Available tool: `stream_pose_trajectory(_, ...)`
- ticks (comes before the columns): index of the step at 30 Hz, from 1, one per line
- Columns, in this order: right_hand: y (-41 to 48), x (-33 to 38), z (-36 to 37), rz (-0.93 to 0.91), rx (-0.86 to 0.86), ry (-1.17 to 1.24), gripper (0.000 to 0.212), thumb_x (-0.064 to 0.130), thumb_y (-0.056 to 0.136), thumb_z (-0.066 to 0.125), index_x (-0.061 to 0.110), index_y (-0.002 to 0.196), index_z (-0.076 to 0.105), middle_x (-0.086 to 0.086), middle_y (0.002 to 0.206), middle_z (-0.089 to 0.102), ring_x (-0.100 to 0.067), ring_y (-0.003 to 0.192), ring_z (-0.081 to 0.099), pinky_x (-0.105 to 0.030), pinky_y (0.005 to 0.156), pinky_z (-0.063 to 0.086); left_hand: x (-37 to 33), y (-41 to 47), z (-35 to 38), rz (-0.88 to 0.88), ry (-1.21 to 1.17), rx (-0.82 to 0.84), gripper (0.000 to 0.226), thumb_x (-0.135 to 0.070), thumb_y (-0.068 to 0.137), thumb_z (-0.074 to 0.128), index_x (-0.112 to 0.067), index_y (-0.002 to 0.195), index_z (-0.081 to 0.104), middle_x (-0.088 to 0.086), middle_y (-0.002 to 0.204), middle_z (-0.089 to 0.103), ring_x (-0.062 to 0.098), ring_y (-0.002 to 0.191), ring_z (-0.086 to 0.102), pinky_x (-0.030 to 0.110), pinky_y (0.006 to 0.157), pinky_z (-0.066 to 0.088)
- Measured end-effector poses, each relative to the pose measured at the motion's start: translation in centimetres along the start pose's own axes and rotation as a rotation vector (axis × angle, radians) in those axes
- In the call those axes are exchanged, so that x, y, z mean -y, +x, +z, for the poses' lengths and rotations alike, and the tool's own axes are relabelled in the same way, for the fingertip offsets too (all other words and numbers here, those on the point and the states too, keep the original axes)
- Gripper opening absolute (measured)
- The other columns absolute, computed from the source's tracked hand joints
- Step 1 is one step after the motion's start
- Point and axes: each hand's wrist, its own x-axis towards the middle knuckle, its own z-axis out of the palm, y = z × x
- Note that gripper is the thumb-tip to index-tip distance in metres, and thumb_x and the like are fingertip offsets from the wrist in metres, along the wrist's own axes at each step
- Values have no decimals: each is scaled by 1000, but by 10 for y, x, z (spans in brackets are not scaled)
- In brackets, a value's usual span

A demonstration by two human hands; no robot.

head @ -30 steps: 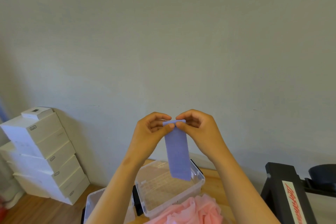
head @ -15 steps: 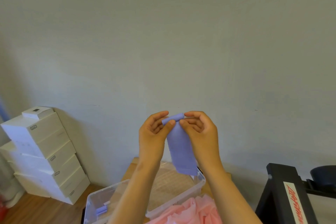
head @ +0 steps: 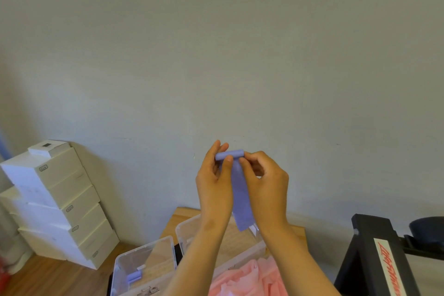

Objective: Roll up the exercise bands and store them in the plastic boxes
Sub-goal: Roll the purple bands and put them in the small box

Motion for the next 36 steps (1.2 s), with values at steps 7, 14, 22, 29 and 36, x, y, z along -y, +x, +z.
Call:
stream_pose_trajectory(7, 0, -3, 0, -111, -17, -96, 12, 11, 90, 59, 16, 83, 67, 8, 79, 64, -8, 76, 58, -19, 64, 47, -2, 1, -4, 10, 49, 28, 34, -8, 98, 53, -23, 129, 54, -17, 112, 64, -14, 108, 56, 4, 85, 43)
stream_pose_trajectory(14, 4, 5, -10, 183, 139, 282, 15, 10, 89, 65, 22, 96, 59, 9, 91, 65, -4, 84, 65, -18, 74, 50, -7, 6, -17, 19, 31, 85, 19, -2, 93, 60, -19, 97, 67, -6, 94, 72, 1, 85, 67, 13, 73, 50)
stream_pose_trajectory(22, 18, 4, -17, 169, 344, 327, 8, 7, 86, 67, 14, 89, 66, 2, 85, 69, -12, 83, 67, -20, 72, 51, -9, 6, -29, 68, 59, 223, 17, 2, 89, 63, -12, 96, 69, -8, 88, 75, 7, 89, 70, 17, 76, 52)
stream_pose_trajectory(29, 14, -3, -16, 166, 359, 322, 16, 1, 85, 67, 18, 86, 68, 2, 86, 71, -13, 84, 68, -22, 74, 52, -11, 11, -36, -5, 90, 248, 11, -8, 94, 60, -8, 91, 70, -4, 84, 76, 13, 88, 70, 27, 82, 55)
stream_pose_trajectory(36, 15, -2, -20, 240, 397, 362, 19, -8, 84, 63, 8, 93, 65, -5, 92, 70, -10, 86, 68, -18, 72, 50, -10, 16, -44, 1, 170, 242, 20, 0, 82, 72, -19, 84, 72, -2, 82, 75, 13, 81, 71, 21, 73, 55)
